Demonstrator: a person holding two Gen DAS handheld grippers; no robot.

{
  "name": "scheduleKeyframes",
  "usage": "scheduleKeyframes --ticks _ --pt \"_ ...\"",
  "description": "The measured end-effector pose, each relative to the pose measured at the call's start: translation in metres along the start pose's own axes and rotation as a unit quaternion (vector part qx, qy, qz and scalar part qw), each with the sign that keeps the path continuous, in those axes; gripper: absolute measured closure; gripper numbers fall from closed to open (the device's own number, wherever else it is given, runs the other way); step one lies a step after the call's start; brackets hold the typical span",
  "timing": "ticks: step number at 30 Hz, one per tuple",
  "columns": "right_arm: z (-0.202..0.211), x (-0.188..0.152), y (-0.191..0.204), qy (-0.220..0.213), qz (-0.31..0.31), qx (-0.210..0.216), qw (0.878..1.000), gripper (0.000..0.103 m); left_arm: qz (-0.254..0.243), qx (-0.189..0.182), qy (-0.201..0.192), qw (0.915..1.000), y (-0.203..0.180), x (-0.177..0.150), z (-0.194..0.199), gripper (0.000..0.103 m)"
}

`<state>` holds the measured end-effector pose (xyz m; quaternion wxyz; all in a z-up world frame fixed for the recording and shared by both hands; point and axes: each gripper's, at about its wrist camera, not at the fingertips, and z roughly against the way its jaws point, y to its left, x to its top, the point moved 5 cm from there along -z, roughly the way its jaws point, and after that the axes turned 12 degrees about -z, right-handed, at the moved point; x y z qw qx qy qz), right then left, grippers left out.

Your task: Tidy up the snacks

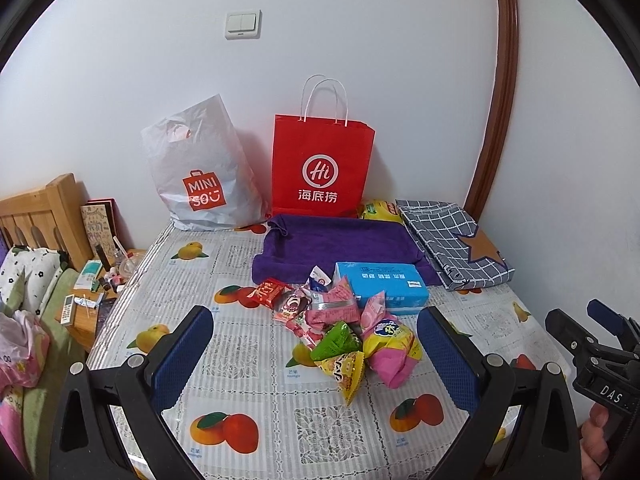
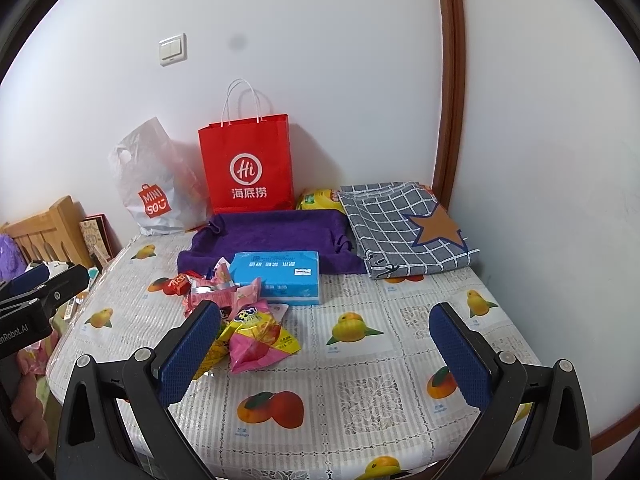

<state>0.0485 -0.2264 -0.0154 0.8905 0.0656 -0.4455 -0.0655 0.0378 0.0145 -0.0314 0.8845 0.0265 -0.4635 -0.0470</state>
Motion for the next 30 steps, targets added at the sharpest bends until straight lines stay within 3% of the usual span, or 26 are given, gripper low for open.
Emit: scheduleKeyframes --ticks 15,21,30 --pt "-0.037 -0.007 0.004 0.009 0.003 0.005 1.000 0.001 0.001 -0.004 0.022 0.9998 0.014 -0.010 -0.041 0.001" --pt "-0.085 -0.027 0.010 0.064 -0.002 0.032 0.997 0.012 0.011 -0.005 0.072 0.9974 0.032 -0.031 -0.084 0.001" --pt "-0.152 -0.060 0.038 0.131 0.020 0.074 0.988 0.014 0.031 -0.008 0.116 0.9928 0.061 -0.062 -0.131 0.001"
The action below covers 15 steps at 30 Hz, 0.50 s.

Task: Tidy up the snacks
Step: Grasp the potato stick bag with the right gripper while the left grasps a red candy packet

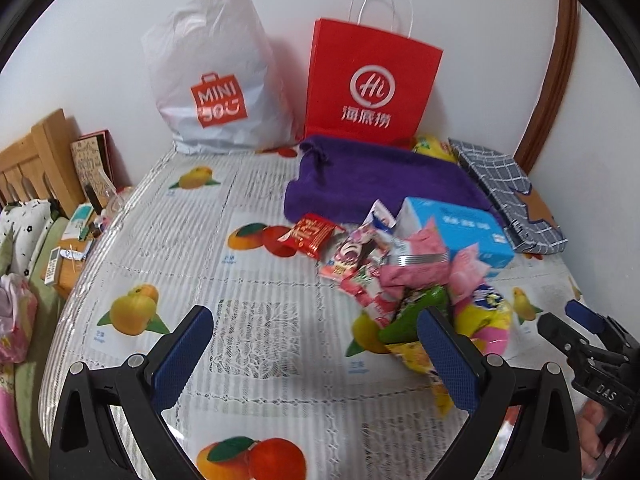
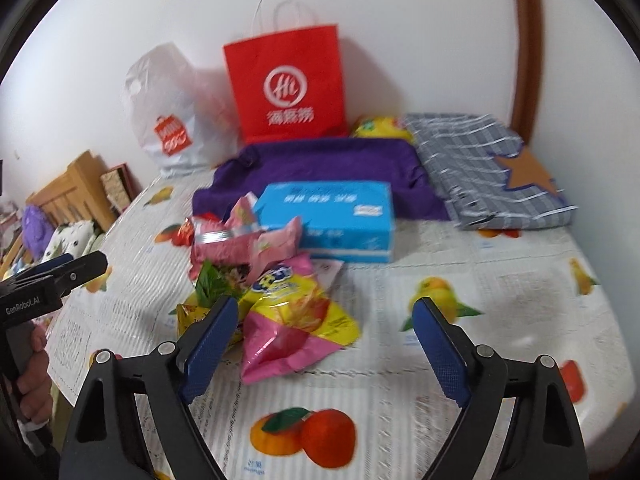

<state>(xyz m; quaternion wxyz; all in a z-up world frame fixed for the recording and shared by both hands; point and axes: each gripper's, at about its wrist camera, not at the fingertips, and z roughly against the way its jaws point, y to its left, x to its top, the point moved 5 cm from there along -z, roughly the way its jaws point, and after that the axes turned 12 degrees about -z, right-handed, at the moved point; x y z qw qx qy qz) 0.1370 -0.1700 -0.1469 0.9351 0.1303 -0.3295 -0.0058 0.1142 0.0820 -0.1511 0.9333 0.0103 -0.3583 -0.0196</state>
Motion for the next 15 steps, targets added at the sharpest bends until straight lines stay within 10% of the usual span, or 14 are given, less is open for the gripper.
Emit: scheduleKeyframes --ticks 15 --pt "-0.088 -0.015 0.010 0.092 0.034 0.022 0.995 0.015 0.004 -0.003 0.039 0.9992 0.008 0.004 -0.043 0.001"
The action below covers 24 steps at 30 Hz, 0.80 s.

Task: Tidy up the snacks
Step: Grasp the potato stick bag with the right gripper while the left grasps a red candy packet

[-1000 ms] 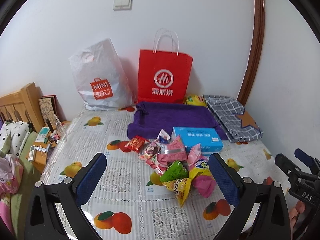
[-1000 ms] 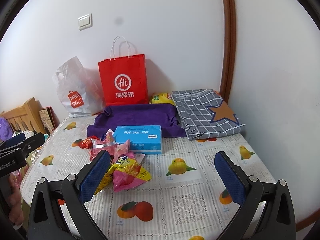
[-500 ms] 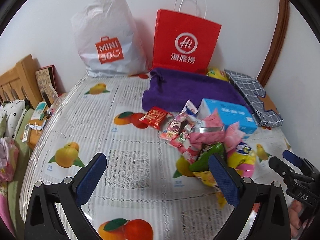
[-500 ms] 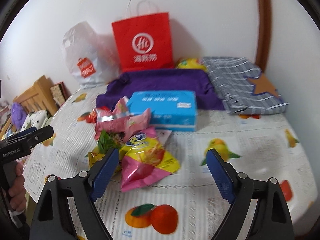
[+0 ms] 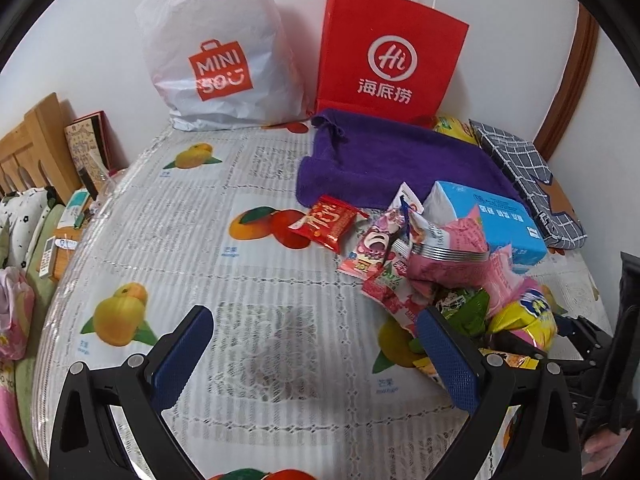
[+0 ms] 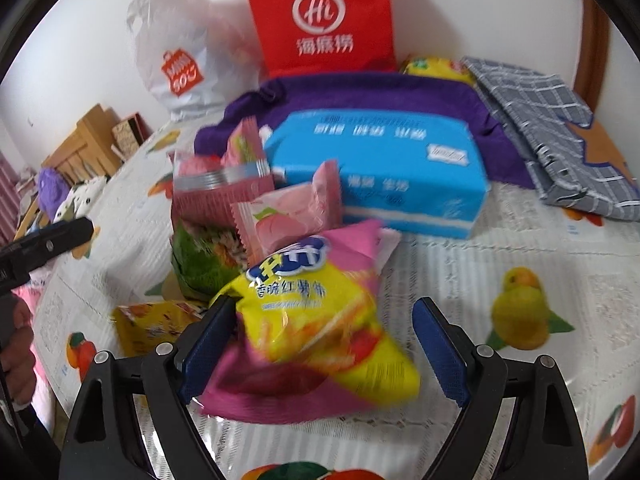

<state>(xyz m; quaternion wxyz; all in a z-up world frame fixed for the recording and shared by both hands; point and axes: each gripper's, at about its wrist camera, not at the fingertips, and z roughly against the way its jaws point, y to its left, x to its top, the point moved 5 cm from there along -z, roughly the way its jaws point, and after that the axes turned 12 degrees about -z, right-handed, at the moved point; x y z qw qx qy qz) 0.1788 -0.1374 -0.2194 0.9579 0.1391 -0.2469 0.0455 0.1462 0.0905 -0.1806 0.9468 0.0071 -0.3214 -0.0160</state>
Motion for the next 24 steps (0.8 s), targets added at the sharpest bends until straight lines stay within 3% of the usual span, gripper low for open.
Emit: scheduleKeyframes --ticks 1,3,5,14,21,24 --pt "0.000 -0.001 -0.001 -0.004 0.000 0.001 1.000 0.018 -0.002 0.000 0.003 1.0000 -0.002 0.001 -0.003 0.001" --pt "0.003 -0.002 -0.003 -0.005 0.003 0.015 1.000 0.038 -0.006 0.007 0.010 0.9999 -0.004 0.003 -0.009 0.001" --pt "0.011 -0.002 -0.010 -0.016 0.003 0.014 1.000 0.041 -0.009 0.014 0.015 0.9997 -0.004 0.006 -0.016 0.001" --pt "0.040 0.009 -0.063 -0.050 -0.029 -0.019 0.998 0.043 -0.029 0.064 0.037 0.9969 0.011 0.040 -0.055 0.006" --pt "0.034 0.009 -0.085 -0.053 -0.062 -0.046 0.996 0.043 -0.065 0.045 0.051 0.9955 0.009 0.057 -0.098 0.013" --pt "0.035 0.009 -0.089 -0.059 -0.082 -0.045 0.994 0.043 -0.077 0.037 0.052 0.9950 0.006 0.059 -0.109 0.027"
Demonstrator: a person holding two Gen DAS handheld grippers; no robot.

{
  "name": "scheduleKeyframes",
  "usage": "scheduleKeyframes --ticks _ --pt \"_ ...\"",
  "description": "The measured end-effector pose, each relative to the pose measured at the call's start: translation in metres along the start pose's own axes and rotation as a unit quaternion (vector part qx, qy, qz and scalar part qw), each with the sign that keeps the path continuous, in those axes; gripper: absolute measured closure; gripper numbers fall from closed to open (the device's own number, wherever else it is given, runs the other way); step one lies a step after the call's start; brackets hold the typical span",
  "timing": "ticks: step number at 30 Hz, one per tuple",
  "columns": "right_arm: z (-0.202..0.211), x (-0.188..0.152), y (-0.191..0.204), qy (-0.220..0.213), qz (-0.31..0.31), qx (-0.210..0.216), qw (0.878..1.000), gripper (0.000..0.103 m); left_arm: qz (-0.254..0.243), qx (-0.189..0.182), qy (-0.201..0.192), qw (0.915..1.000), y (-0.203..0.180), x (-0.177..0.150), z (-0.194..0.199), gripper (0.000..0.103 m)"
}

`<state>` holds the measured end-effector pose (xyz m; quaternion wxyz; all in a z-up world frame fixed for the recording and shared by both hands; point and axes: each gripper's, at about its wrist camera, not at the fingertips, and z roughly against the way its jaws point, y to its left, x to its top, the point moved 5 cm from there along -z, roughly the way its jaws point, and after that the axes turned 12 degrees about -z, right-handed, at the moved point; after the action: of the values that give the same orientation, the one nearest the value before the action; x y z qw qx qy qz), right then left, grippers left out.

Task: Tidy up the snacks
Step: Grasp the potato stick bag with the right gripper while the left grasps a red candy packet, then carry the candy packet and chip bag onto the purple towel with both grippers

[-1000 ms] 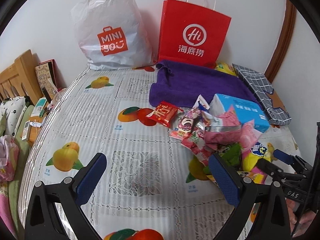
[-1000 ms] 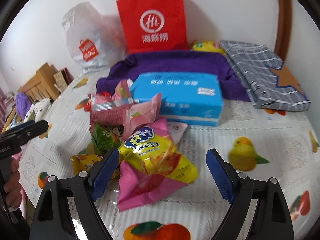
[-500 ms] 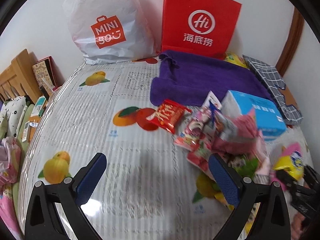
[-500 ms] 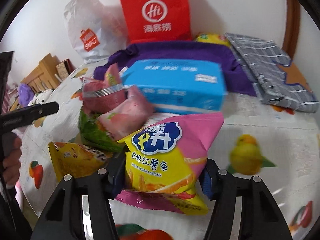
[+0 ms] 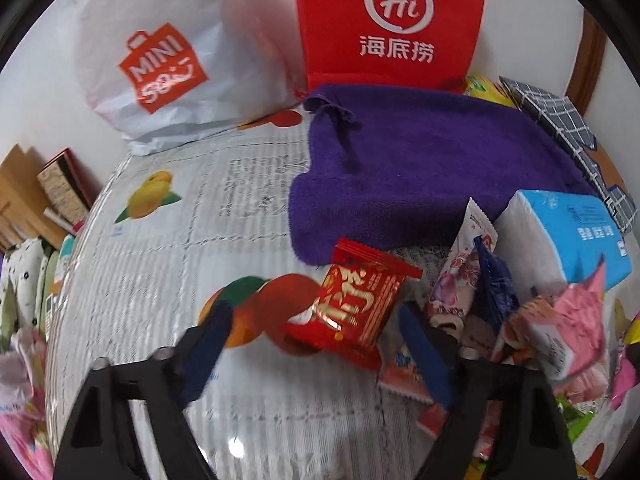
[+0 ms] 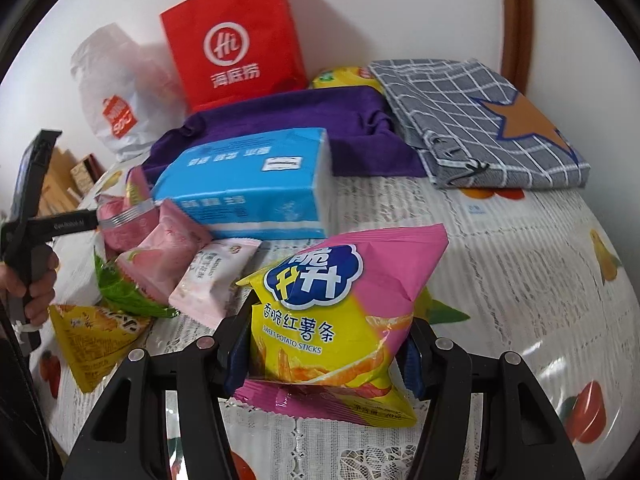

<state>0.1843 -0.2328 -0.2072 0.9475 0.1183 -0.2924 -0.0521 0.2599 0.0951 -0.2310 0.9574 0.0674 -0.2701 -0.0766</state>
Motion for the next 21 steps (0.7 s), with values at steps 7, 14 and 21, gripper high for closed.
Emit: scheduleKeyframes --ticks 7,14,21 --pt "0.007 0.007 0.007 -0.031 -0.010 -0.010 0.999 0.046 -0.005 -0.041 0.001 0.9992 -0.008 0.002 -0.011 0.065" --pt "0.016 0.006 0.017 -0.045 -0.023 -0.020 0.999 0.046 0.008 -0.069 -0.009 0.9976 -0.003 -0.004 0.003 0.067" --pt "0.029 0.001 0.020 -0.045 -0.029 -0.028 0.998 0.046 0.024 -0.087 -0.019 0.9958 0.005 -0.021 0.035 0.067"
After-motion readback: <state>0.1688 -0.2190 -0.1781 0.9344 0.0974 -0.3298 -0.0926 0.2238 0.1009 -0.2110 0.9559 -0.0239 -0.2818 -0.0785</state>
